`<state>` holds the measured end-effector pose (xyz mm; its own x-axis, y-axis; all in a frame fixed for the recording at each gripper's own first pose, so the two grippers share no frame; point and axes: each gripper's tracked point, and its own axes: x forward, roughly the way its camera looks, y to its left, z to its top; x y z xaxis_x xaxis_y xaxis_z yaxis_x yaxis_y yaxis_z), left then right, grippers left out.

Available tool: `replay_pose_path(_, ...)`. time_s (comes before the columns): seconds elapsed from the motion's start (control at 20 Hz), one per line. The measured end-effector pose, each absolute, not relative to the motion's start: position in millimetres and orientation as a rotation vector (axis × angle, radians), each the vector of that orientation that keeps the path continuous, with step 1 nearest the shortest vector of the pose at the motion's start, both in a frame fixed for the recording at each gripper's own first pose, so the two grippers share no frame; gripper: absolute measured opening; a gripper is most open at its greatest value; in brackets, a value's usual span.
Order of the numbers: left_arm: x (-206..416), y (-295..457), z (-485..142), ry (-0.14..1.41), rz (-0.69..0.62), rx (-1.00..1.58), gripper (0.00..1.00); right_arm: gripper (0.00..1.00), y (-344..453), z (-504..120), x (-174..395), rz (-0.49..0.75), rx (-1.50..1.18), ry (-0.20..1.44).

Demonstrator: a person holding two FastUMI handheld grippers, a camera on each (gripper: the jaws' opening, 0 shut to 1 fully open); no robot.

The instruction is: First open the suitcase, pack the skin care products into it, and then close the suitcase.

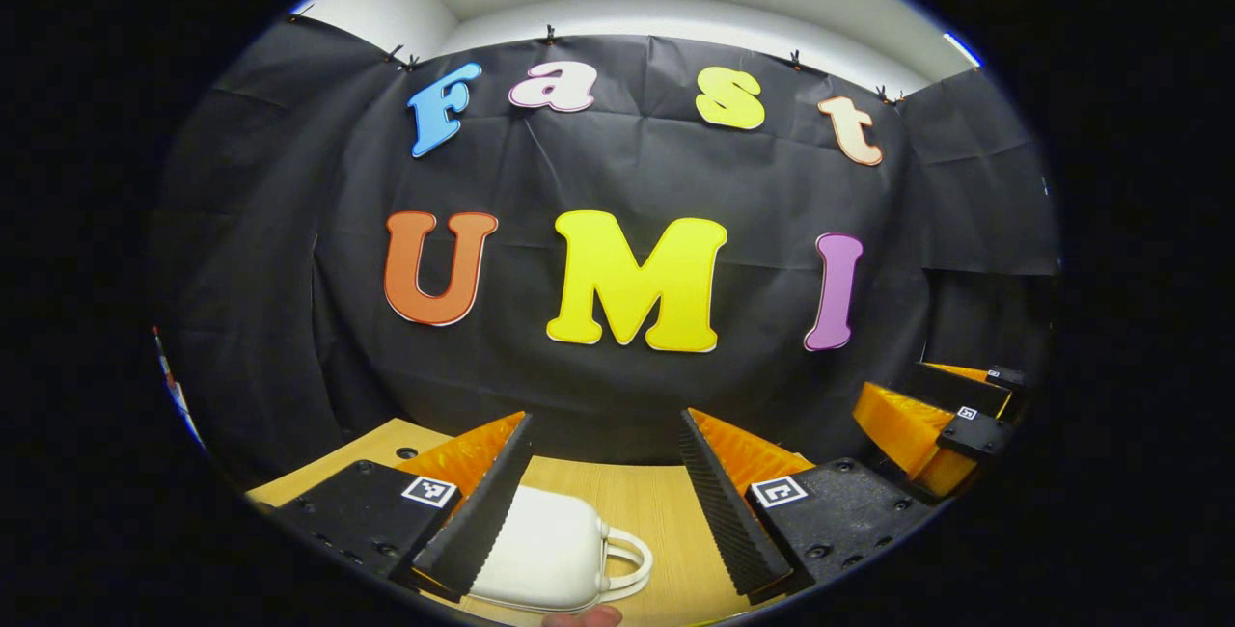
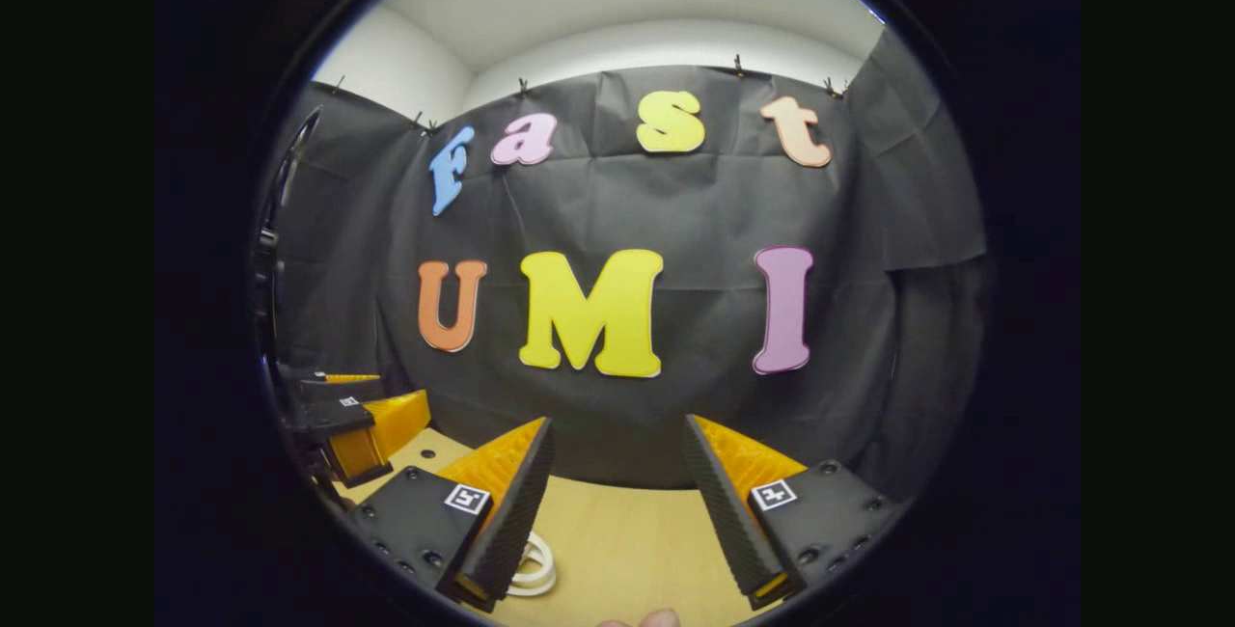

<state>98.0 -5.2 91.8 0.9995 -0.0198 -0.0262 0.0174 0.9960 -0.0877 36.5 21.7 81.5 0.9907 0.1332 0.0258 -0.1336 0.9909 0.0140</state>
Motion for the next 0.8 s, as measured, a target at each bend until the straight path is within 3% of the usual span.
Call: replay_pose_path(0.8, 99, 10, 85, 0.061, 0.024, -0.113, 0.95, 0.80, 33, 71, 46, 0.165, 0.036, 0.009)
